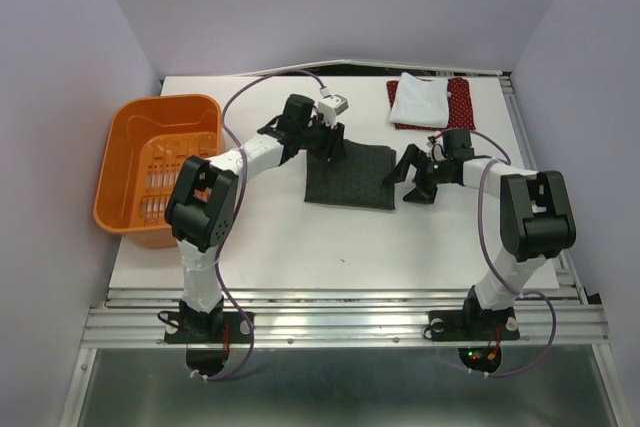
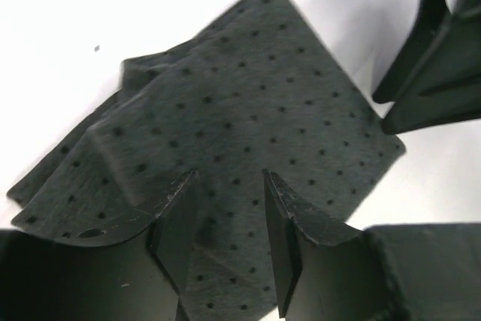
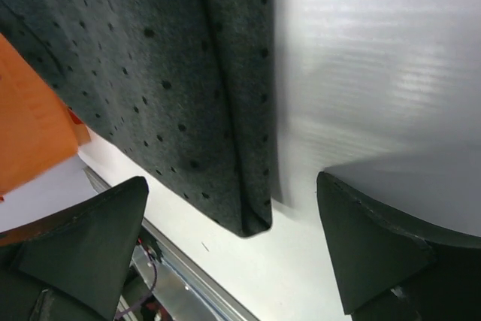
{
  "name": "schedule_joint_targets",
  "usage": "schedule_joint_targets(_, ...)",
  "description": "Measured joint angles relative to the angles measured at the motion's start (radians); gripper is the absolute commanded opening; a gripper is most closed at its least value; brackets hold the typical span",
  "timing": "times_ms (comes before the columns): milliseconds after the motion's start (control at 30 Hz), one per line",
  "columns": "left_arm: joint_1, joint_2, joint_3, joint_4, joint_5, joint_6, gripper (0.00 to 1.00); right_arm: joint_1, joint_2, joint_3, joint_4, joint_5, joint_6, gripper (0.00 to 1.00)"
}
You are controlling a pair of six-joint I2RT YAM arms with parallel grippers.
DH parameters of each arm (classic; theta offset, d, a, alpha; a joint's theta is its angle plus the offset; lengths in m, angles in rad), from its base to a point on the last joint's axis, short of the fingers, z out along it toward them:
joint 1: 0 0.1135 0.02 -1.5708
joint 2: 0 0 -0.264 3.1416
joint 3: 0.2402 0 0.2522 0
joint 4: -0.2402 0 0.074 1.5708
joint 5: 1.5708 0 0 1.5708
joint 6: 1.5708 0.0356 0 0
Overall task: Fold and stack the skirts
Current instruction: Neatly place the folded skirt to the corner
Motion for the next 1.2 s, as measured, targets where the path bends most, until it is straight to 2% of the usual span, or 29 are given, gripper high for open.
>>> schedule_joint_targets(233, 0.142, 0.16, 0.01, 0.06, 0.079, -0.142, 0.43, 0.001, 0.01, -0.055, 0.207, -0.018, 0.082, 1.0)
schedule_joint_targets(333, 0.168, 0.266, 0.063, 0.079, 0.158, -0.196, 0.41, 0.001, 0.038, -0.054, 0.273, -0.04, 0.112, 1.0)
schedule_joint_targets(567, 0.17, 0.332, 0.149, 0.069, 0.208, -0.216, 0.38, 0.001, 0.081, -0.08, 0.441, -0.086, 0.211, 1.0)
schedule_joint_targets(733, 0.174, 0.34, 0.159, 0.061, 0.219, -0.225, 0.38, 0.001, 0.12, -0.111, 0.581, -0.129, 0.319, 0.95)
schedule_joint_targets(833, 0.174, 0.34, 0.159, 0.061, 0.219, -0.227, 0.38, 0.001, 0.117, -0.146, 0.642, -0.122, 0.348, 0.86)
schedule_joint_targets(900, 0.174, 0.34, 0.159, 0.062, 0.219, -0.23, 0.38, 0.002, 0.104, -0.167, 0.655, -0.093, 0.363, 0.89)
schedule_joint_targets(933, 0.174, 0.34, 0.159, 0.062, 0.219, -0.233, 0.38, 0.003, 0.095, -0.174, 0.65, -0.08, 0.366, 0.95)
schedule_joint_targets(967, 0.175, 0.34, 0.157, 0.066, 0.218, -0.238, 0.38, 0.003, 0.082, -0.179, 0.636, -0.056, 0.369, 0.96)
schedule_joint_targets(1200, 0.197, 0.299, 0.032, 0.198, 0.222, -0.348, 0.37, 0.008, -0.049, -0.267, 0.549, 0.047, 0.41, 1.0)
